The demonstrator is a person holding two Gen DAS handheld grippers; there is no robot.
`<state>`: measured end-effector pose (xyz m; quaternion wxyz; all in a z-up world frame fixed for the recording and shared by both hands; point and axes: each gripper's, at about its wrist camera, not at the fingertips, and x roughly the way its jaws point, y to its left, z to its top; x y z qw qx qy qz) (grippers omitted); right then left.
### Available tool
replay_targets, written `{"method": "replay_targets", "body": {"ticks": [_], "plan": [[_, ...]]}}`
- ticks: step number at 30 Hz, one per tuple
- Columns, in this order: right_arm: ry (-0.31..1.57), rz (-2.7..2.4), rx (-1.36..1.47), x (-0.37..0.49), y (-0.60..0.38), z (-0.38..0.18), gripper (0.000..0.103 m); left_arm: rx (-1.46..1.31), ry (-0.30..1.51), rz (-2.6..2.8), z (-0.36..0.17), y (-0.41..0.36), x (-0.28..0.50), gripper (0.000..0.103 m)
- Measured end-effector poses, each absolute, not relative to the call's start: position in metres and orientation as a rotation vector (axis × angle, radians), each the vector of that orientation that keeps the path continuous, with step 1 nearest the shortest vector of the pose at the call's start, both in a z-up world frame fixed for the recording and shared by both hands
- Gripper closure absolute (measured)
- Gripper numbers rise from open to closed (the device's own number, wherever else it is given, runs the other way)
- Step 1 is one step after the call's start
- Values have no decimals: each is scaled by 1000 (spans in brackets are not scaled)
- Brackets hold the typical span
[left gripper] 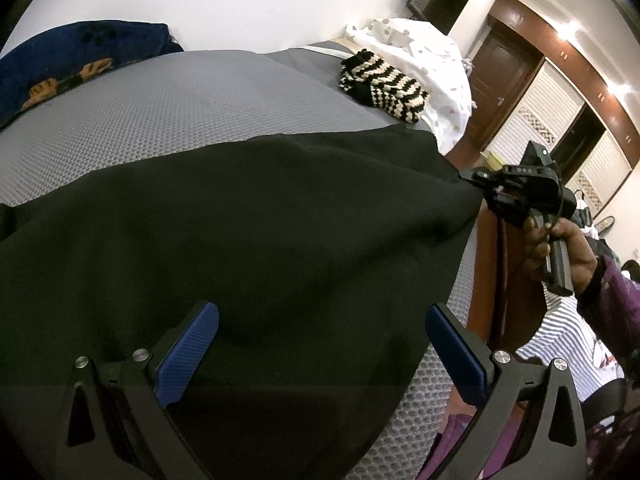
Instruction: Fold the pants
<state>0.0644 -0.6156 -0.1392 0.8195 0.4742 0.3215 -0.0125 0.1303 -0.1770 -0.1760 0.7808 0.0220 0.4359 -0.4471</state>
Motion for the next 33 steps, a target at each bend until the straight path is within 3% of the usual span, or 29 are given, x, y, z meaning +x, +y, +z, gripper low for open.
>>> {"method": "replay_targets", "body": {"ticks": [9, 15, 22, 33], "plan": [[652, -56, 736, 61, -604, -59, 100, -118, 961, -1072, -179, -155, 142, 1], [792, -158, 892, 52, -629, -134, 101, -65, 964, -1093, -177, -155, 138, 1], [686, -178, 780, 47, -623, -100, 101, -24, 979, -1108, -176, -157, 138, 1], [760, -205, 687, 58, -626, -98, 101, -28, 1007, -1148, -177, -145, 139, 1]]}}
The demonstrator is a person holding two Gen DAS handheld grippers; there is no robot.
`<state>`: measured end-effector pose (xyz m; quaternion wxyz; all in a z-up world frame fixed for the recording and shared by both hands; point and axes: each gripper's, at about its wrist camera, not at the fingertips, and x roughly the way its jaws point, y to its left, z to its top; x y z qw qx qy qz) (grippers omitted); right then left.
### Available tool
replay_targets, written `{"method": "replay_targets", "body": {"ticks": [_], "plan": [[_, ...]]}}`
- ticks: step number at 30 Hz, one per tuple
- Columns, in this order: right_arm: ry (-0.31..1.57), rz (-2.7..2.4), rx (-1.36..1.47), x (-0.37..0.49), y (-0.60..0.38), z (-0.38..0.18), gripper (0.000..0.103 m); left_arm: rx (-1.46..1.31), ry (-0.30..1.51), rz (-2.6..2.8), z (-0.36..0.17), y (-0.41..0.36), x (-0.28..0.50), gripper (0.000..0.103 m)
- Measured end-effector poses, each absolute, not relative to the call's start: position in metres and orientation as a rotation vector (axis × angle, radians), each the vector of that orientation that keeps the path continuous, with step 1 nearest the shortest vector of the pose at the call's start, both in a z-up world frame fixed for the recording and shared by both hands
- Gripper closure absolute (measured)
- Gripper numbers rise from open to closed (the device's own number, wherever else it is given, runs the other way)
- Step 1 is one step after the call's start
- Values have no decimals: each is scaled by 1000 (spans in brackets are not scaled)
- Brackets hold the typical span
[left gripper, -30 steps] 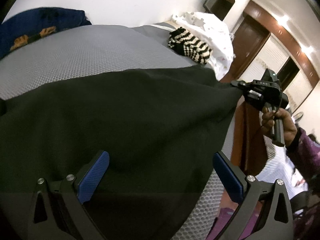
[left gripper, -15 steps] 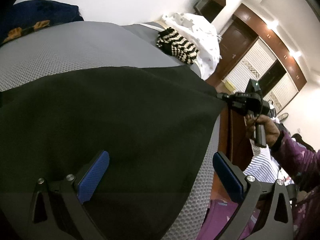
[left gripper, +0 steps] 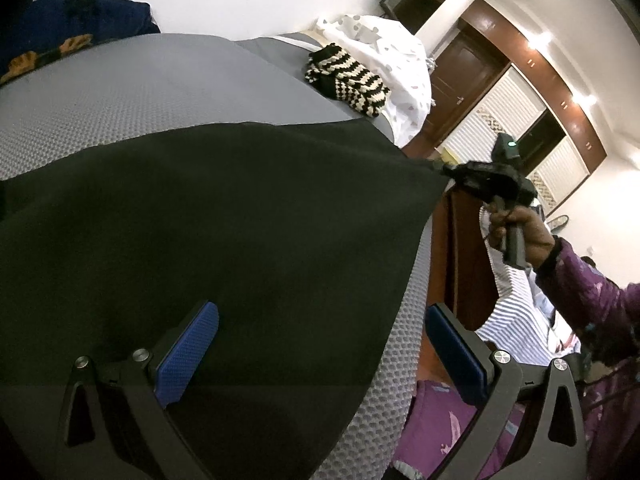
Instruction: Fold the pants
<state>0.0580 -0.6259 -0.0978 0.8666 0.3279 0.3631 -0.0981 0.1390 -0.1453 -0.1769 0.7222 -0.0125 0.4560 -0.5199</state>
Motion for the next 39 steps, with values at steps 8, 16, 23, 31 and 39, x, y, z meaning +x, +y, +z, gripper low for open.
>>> {"method": "replay_targets", "body": {"ticks": [8, 16, 23, 31, 39], "plan": [[826, -311, 710, 56, -636, -117, 96, 73, 983, -1140, -175, -145, 125, 1], [709, -232, 529, 68, -644, -44, 79, 30, 1022, -1117, -169, -164, 117, 1], [908, -42, 233, 174, -611, -63, 77, 138, 965, -1089, -170, -174, 103, 1], [998, 14, -21, 230, -597, -103, 77, 131, 964, -1069, -175, -167, 111, 1], [1008, 35, -68, 222, -596, -111, 103, 162, 946, -1066, -176, -173, 109, 1]]}}
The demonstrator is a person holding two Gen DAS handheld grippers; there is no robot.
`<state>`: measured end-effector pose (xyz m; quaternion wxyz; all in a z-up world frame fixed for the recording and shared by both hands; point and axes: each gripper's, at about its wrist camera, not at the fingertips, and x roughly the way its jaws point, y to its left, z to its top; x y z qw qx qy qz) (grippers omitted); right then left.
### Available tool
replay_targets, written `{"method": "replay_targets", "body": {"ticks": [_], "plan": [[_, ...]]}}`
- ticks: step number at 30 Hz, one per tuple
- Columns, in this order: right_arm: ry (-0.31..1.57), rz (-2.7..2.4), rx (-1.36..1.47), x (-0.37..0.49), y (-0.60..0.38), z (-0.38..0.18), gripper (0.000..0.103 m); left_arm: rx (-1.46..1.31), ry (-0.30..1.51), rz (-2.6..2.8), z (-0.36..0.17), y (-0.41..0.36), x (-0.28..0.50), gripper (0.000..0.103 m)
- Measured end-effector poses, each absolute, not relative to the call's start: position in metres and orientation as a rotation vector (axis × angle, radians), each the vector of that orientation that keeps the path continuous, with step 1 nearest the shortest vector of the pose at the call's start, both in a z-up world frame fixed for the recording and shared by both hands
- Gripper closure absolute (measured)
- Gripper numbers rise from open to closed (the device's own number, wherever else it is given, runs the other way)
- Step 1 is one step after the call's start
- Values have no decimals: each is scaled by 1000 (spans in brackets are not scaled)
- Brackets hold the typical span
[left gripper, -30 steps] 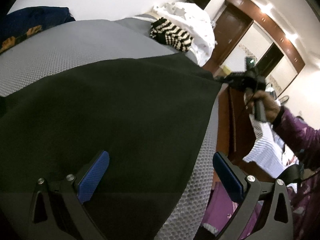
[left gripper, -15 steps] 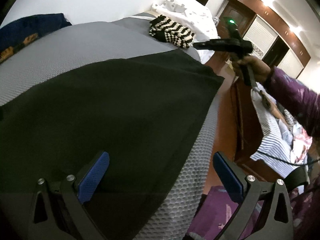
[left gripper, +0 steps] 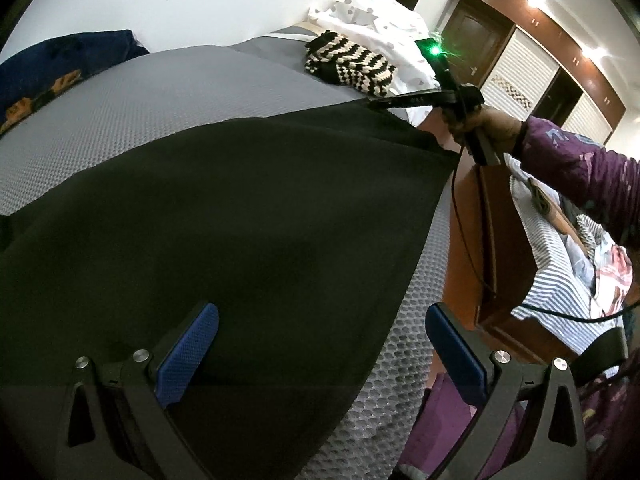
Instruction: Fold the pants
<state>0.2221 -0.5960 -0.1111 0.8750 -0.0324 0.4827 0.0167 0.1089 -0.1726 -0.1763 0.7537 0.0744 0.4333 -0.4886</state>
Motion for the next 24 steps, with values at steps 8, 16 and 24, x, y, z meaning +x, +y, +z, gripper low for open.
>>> {"method": "replay_targets", "body": {"ticks": [8, 16, 24], "plan": [[885, -123, -19, 222, -624, -88, 103, 137, 938, -1066, -176, -171, 111, 1], [837, 47, 156, 214, -637, -90, 67, 153, 933, -1064, -178, -172, 109, 1], [940, 112, -52, 225, -605, -117, 73, 175, 928, -1056, -177, -176, 108, 1]]}}
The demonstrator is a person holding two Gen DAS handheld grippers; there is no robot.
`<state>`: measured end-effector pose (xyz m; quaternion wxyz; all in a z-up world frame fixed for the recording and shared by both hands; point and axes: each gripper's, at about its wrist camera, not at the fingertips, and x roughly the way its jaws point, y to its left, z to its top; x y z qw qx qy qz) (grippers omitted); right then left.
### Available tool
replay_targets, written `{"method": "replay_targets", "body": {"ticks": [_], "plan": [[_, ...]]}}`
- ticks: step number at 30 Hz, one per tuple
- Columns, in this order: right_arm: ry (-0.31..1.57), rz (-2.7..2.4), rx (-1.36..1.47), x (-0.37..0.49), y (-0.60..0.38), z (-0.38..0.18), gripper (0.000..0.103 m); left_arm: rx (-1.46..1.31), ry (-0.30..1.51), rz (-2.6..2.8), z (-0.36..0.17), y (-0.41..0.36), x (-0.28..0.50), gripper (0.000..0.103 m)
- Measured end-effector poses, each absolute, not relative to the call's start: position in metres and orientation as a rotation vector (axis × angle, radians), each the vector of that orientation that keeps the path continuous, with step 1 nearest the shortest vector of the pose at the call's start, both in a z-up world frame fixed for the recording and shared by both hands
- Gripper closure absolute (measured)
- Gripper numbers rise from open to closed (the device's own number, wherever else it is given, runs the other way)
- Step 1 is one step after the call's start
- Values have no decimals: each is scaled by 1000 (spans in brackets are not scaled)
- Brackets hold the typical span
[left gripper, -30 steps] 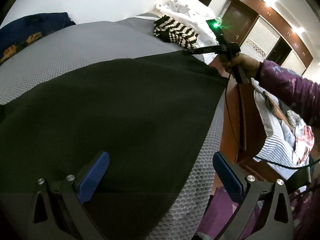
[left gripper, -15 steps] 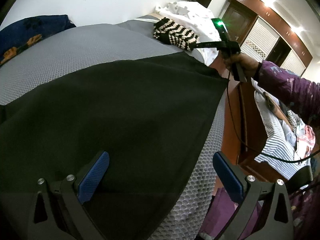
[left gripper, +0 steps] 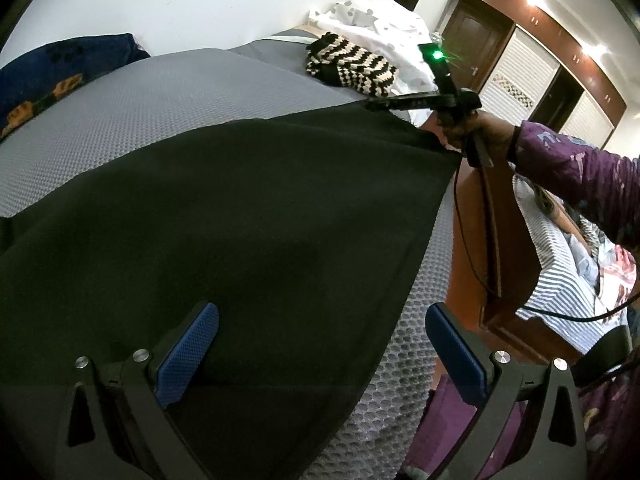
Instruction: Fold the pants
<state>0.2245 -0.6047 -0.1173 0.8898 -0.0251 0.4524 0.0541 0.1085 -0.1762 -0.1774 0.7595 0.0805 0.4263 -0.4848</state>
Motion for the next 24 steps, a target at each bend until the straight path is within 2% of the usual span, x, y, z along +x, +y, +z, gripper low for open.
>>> {"method": "replay_targets", "body": {"ticks": [5, 7, 10, 24], "plan": [[928, 135, -26, 225, -609, -118, 72, 188, 926, -1052, -177, -178, 108, 1], [920, 137, -62, 221, -605, -117, 84, 191, 926, -1050, -178, -178, 108, 1], [908, 137, -97, 214, -600, -116, 93, 194, 924, -1047, -177, -179, 109, 1], [849, -38, -196, 214, -581, -102, 97, 184, 924, -1047, -178, -179, 111, 1]]}}
